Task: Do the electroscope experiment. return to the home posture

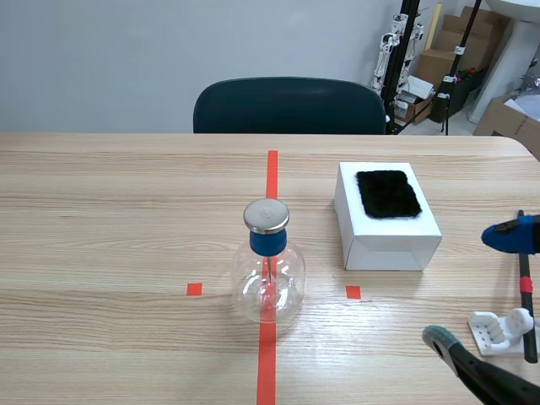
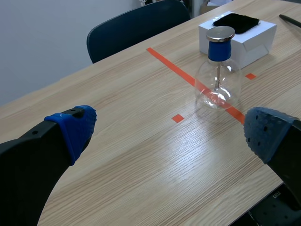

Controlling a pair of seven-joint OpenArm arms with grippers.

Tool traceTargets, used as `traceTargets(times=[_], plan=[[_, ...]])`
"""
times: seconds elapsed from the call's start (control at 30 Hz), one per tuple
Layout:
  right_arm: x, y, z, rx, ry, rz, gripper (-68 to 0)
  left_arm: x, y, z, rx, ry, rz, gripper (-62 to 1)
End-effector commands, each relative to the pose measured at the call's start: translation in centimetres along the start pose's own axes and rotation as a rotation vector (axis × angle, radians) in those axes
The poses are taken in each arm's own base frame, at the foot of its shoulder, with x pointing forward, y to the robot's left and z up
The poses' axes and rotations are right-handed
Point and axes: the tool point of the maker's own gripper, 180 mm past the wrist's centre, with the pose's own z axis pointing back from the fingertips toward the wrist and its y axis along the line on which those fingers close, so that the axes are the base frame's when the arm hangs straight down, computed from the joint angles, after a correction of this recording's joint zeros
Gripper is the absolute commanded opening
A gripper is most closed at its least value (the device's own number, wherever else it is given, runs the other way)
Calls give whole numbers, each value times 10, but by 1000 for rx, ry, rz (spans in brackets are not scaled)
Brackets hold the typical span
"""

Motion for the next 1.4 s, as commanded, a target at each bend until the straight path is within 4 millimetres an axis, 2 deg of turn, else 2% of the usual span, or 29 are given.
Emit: traceTargets(times=[0.0,0.4,1.37], plan=[[13,8,-2,38,-41,9,-93,4,1,-2,4,-25,10,14],[26,41,-12,131,-98,-54,-93,5,1,-3,5,-29,6,14],[29,41,-12,130,-115,-69,-93,11,3,-9,4,-57,-7,14]])
